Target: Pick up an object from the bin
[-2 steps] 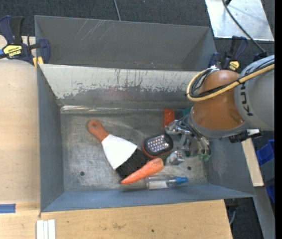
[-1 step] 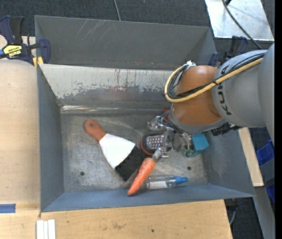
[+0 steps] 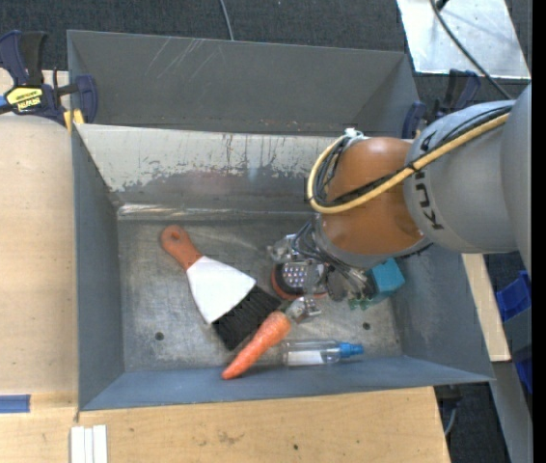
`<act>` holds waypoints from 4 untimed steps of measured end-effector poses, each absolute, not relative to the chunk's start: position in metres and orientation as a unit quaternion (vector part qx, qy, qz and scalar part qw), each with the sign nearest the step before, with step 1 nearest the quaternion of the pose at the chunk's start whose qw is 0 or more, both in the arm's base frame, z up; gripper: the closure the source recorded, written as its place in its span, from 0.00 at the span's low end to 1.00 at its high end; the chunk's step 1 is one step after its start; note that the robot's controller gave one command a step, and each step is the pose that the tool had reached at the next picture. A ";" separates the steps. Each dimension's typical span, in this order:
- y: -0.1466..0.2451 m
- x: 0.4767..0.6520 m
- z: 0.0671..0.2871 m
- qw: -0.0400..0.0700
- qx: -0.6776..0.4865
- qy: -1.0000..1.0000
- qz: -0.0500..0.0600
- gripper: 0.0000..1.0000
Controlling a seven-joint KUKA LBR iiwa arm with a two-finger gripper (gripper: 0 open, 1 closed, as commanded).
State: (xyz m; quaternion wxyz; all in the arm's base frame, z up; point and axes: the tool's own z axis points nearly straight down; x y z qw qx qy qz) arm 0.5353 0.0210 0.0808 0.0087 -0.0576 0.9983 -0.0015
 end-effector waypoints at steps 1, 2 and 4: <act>0.031 0.529 0.077 -0.002 -0.064 0.998 -0.001 1.00; 0.033 0.540 0.081 0.022 -0.063 0.998 0.000 0.00; 0.034 0.539 0.081 0.021 -0.064 0.998 0.000 0.00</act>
Offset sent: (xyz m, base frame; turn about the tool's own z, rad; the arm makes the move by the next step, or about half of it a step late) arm 0.0000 0.0000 0.0000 0.0000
